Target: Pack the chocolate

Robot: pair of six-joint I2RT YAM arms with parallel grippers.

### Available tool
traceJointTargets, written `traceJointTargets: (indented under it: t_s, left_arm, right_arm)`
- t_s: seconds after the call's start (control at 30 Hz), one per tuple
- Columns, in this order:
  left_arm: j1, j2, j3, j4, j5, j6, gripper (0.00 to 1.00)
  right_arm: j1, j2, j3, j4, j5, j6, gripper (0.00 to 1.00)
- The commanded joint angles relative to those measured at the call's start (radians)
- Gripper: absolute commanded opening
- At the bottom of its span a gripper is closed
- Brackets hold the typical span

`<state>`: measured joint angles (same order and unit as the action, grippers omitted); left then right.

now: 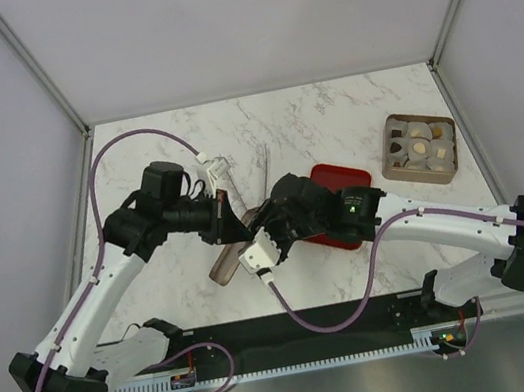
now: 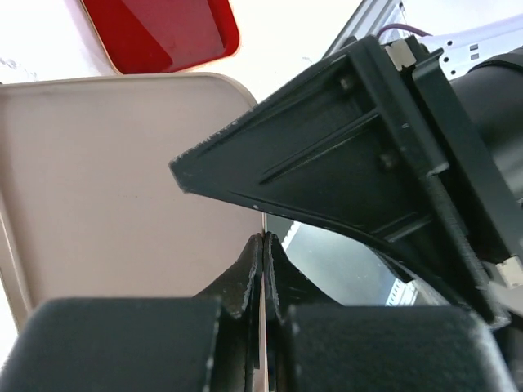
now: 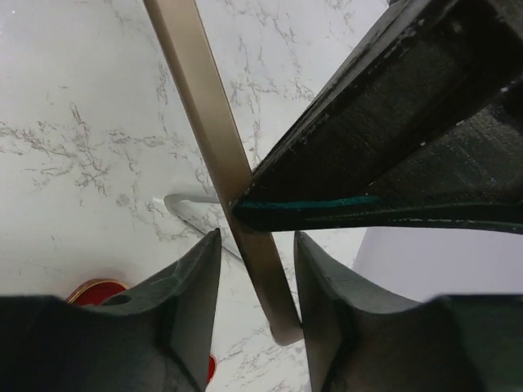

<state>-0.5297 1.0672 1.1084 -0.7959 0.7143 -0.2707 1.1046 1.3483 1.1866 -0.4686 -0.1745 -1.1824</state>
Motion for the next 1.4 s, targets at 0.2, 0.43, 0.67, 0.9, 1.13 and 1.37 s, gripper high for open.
traceJointTargets:
  t_s: [0.2,0.43,0.67,0.9,1.13,1.37]
  left_arm:
    - [-0.006,0.04,0.175,-0.003,-0.068,-0.005,0.03]
    - [0.002,0.192,0.551,-0.08,-0.346,-0.11,0.37]
    - [0.152,0.28,0.808,-0.143,-0.513,-0.209,0.79]
    - [0.181,0.189,0.593,-0.117,-0.561,-0.219,1.0]
    - [0.177,0.079,0.24,-0.052,-0.529,-0.171,1.0]
    - [0.166,0.016,0.036,0.034,-0.429,-0.047,1.0]
  right_arm:
    - [0.012,-0.011,-0.027,0.077,0.023,0.016,0.07]
    - [0.015,-0.061,-0.071,0.223,-0.056,0.357,0.0]
    - [0.005,-0.133,-0.048,0.271,0.099,0.866,0.0]
    - [-0.341,-0.284,-0.151,0.367,0.116,1.236,0.0]
    - [-0.806,-0.353,-0.225,0.369,0.202,1.59,0.0]
    - [-1.222,-0.294,-0.31,0.539,-0.127,1.885,0.0]
